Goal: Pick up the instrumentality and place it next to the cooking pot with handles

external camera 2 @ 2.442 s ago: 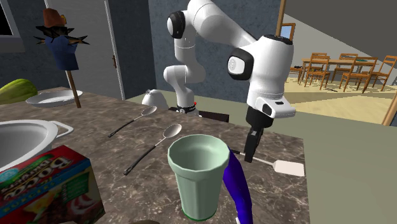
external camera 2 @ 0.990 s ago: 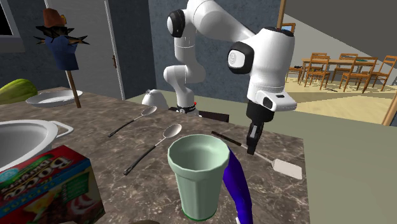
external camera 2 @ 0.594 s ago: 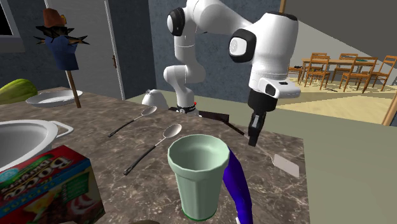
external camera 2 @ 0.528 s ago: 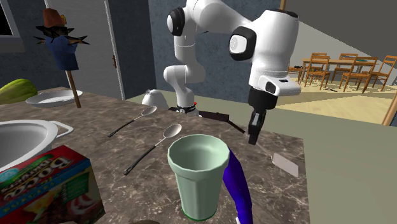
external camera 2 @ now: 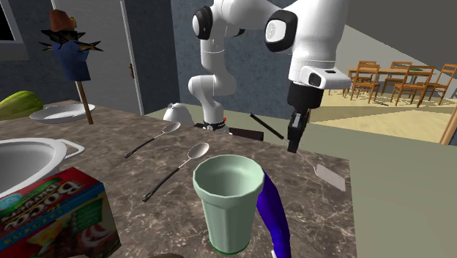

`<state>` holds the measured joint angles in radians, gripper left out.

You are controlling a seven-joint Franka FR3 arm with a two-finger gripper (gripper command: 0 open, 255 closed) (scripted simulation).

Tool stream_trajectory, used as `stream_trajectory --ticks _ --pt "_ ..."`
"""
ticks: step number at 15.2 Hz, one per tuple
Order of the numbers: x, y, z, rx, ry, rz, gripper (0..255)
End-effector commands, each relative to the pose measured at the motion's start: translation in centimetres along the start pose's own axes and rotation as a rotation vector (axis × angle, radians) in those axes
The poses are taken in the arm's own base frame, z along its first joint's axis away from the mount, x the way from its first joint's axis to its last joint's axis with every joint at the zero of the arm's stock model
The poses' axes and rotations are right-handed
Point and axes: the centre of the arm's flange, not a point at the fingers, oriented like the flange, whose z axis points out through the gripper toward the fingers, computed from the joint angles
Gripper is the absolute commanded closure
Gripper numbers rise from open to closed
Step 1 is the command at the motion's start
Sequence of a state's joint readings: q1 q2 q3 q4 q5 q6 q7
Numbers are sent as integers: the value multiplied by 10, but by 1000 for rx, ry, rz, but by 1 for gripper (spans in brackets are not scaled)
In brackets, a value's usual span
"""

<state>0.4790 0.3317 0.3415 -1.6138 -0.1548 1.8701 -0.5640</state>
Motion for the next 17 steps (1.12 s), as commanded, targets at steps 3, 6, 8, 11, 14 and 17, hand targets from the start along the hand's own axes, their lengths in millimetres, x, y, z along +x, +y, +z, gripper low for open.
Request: stream_trajectory --ticks 3,6,8,11,14,17 --pt "-1 1 -22 0 0 0 255" --pt "-2 1 -37 0 0 0 255" --pt "-3 1 -48 0 0 0 255" --pt "-4 1 -64 0 0 0 255" --pt "-5 1 -80 0 0 0 255" --pt "-6 1 -95 0 0 0 255"
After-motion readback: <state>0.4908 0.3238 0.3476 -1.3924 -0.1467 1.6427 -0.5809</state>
